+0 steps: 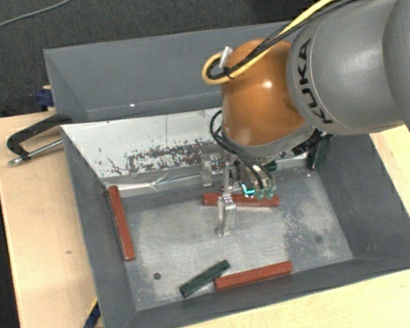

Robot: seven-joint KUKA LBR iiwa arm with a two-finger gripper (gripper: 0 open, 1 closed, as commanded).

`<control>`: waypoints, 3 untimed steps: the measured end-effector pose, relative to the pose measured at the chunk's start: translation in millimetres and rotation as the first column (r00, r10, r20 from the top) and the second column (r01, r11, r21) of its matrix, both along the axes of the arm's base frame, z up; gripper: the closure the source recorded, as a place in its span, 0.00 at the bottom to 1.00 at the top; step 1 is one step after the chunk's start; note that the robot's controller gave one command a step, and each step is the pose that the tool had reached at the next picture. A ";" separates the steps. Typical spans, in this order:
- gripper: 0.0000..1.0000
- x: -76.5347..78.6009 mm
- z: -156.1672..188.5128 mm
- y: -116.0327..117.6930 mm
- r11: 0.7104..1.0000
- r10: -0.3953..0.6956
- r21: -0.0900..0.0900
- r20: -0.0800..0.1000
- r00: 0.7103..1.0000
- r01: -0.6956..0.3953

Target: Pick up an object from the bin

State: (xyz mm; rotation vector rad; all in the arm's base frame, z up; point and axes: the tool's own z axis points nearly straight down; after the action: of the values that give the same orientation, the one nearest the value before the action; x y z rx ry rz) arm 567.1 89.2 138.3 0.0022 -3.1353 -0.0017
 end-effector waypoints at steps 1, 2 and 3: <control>0.00 25.0 -58.9 -41.6 0.998 -0.060 0.000 0.007 0.998 0.060; 1.00 25.2 -58.8 -41.4 0.998 -0.060 0.001 0.007 0.998 0.060; 1.00 -20.4 -64.7 -2.7 0.984 -0.179 0.001 0.003 0.984 0.179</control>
Offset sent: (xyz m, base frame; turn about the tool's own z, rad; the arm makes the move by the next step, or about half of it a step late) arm 0.0243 -0.0422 -0.0597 0.0597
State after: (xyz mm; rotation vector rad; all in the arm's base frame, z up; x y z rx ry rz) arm 546.7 86.6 73.7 -0.2805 -3.1264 -0.0042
